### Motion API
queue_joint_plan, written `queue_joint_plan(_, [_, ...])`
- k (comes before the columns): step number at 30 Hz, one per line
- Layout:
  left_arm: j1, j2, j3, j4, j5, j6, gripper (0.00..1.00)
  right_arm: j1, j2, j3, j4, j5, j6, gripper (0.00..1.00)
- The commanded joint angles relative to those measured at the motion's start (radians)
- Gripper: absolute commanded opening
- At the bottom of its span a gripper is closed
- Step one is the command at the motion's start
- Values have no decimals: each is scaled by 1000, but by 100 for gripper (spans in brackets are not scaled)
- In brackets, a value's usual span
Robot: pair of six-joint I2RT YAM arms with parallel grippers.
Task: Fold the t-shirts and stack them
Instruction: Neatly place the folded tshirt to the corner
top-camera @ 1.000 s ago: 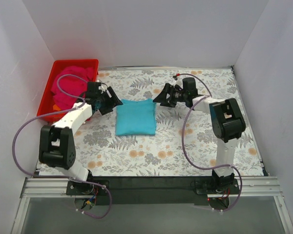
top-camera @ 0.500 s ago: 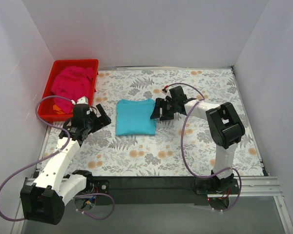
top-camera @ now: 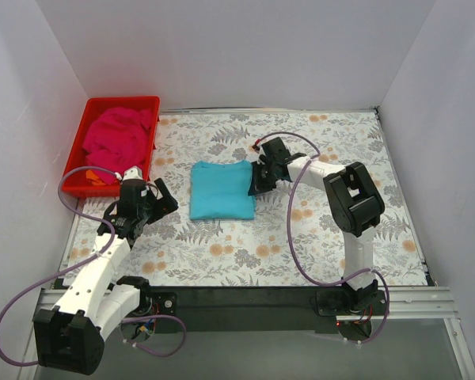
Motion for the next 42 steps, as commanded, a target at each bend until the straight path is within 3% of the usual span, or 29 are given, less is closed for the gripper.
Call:
queue_joint_plan(1, [-2,-13,-4,41,-19,12,85,-47,14,13,-163,149,-124,1])
queue_joint_plan(12, [-2,-27,1,57,-9,24,82,-365,-30,127,-318,635,-547,1])
queue_joint_plan(18, [-2,-28,1,55,-5,26,82,-521,8,231,-326,729,-560,34])
queue_joint_plan(19, [-2,-30,1,55,-6,26,82,-527,2,243,-346,728,-538,39])
queue_joint_plan(20, [-2,-33,1,55,-6,26,82,-554,-30,251,-352,697,-483,51])
queue_joint_plan(23, [-2,-37,1,58,-5,24,82,-576,-145,171,-364,621,-342,64])
queue_joint_plan(24, [-2,-39,2,60,-5,23,82,-582,-183,135,-363,593,-217,66])
queue_joint_plan(28, [-2,-40,2,60,0,23,82,-601,-384,-168,-256,375,93,67])
queue_joint_plan(32, [-2,-48,-2,58,0,21,82,-599,-607,-594,107,173,431,70])
queue_joint_plan(36, [-2,-51,-2,55,-9,21,82,-578,-695,-766,342,192,647,70])
queue_joint_plan(42, [-2,-51,-1,55,-11,20,82,-575,-666,-824,432,238,706,69])
